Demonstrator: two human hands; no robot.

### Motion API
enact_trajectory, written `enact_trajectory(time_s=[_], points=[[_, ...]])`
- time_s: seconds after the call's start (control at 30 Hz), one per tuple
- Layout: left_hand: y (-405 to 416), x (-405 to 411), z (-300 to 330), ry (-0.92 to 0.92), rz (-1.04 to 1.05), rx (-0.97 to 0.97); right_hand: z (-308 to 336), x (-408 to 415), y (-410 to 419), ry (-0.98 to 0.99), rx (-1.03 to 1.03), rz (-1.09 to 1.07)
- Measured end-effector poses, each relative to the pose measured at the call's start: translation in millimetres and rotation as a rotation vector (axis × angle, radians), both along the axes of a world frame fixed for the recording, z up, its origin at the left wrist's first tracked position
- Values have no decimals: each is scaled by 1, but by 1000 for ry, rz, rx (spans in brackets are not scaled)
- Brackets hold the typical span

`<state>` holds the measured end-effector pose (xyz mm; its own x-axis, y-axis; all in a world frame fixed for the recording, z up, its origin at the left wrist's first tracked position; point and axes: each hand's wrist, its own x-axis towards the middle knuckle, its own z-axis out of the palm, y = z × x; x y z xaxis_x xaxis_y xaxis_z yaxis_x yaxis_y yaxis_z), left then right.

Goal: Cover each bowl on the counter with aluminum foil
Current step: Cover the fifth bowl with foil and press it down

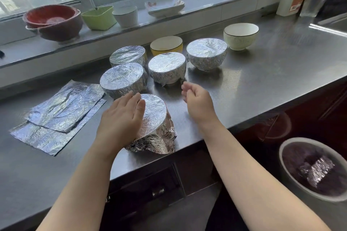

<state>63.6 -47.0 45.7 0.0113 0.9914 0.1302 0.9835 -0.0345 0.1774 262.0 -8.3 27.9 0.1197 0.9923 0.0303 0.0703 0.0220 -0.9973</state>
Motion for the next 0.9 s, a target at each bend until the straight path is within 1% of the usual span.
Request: enact_trajectory(time_s=[0.03,0.07,0.13,0.2,0.27,0.4,0.53,0.6,0.63,0.7,0.73,0.8,0.9], points=[[0,0,0,-1,3,0,8,-1,-8,96,4,48],[1,0,-1,-2,4,0,17,-5,-20,149,3,128],[2,-2,-1,1,7,0,28,-19,-40,126,-16,302],[3,-2,-2,2,13,-3,27,-32,-49,90,-53,402],[3,-1,-2,2,15,-5,24,-35,-47,97,-68,425],[2,1,0,11,8,-8,11,-37,-32,258,-111,451],[0,1,1,1,14,-4,0,-38,-25,363,-254,496],[0,1,2,1,13,-8,-1,-25,-18,378,-295,494],[-1,2,2,-2,13,-12,-2,-17,-14,335,-283,474],[-1,2,3,-4,16,-12,-2,-5,-11,224,-191,375],[-2,3,3,-5,17,-12,-2,-2,-14,208,-124,310],[-2,4,5,-11,23,-15,-4,-6,-25,229,-29,199],[-2,4,5,-18,27,-12,-9,-17,-51,256,25,176]])
